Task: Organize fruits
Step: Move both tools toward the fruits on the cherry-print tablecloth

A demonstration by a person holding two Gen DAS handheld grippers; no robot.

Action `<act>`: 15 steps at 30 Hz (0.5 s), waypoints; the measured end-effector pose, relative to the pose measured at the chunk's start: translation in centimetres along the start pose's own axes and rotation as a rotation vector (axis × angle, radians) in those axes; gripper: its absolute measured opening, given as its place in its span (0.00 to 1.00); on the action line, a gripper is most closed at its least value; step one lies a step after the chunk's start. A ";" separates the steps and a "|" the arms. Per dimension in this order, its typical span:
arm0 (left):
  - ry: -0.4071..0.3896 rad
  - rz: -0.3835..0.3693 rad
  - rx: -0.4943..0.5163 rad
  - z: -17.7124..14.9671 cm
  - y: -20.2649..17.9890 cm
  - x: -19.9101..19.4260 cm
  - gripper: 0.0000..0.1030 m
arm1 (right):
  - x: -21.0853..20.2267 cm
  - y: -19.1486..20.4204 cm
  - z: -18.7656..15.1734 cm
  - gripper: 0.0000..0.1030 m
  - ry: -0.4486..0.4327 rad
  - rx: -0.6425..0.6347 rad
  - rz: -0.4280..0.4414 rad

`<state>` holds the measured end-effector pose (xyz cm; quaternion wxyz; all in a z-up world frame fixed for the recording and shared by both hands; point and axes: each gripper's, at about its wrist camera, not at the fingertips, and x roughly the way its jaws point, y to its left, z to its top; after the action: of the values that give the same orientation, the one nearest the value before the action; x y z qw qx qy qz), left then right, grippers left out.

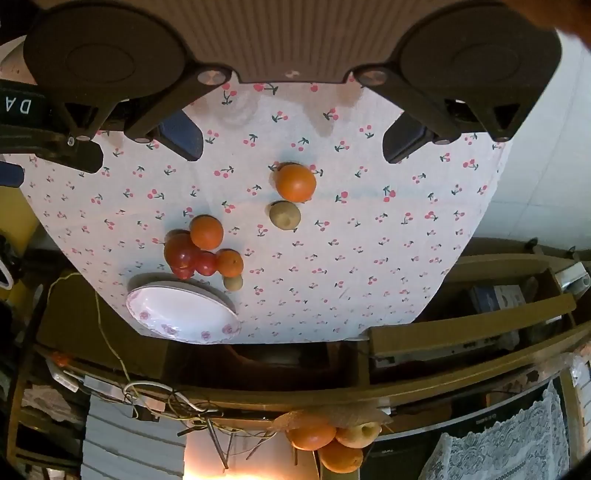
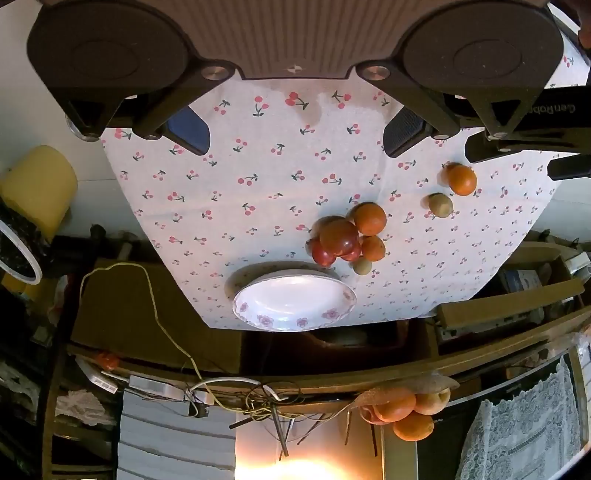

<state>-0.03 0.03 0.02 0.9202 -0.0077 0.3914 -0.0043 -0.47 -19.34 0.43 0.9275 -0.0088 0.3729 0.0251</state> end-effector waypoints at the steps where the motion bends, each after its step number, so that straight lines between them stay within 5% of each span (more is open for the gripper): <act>1: 0.000 0.001 0.002 0.0 0.0 0.0 1.00 | 0.0 0.0 0.0 0.97 0.002 0.000 0.000; 15: 0.020 -0.001 -0.019 -0.4 0.0 0.4 1.00 | 0.3 0.1 -0.3 0.96 0.015 -0.005 0.003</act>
<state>-0.08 0.01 -0.51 0.9161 -0.0166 0.4007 -0.0013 -0.45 -19.26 0.04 0.9245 -0.0106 0.3800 0.0273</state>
